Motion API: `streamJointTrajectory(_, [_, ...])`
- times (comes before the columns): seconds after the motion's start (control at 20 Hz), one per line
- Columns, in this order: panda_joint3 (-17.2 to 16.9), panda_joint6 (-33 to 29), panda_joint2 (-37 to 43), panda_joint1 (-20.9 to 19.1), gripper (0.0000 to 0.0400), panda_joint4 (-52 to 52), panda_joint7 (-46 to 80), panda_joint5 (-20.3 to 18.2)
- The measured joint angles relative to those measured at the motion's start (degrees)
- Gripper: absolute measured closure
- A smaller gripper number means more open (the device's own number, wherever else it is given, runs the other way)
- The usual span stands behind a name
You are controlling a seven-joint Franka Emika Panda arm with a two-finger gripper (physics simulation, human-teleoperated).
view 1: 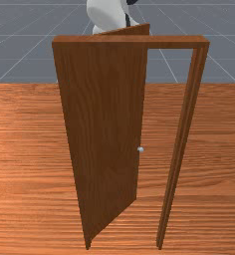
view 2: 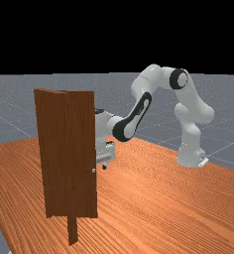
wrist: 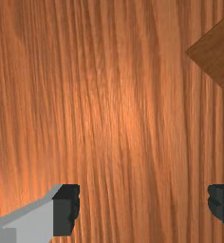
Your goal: Close the door
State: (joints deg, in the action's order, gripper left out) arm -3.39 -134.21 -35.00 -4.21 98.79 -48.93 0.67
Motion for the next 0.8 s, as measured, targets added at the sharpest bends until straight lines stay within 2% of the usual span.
streamJointTrajectory(0.2, [0.1, 1.88, -2.53, 0.0, 0.0, -4.42, 0.05, -0.09])
streamJointTrajectory(0.55, [0.19, 2.53, -3.43, -0.03, 0.0, -5.99, -0.13, -0.1])
streamJointTrajectory(0.8, [0.43, 8.03, -10.44, -0.14, 0.0, -18.57, -0.17, -0.26])
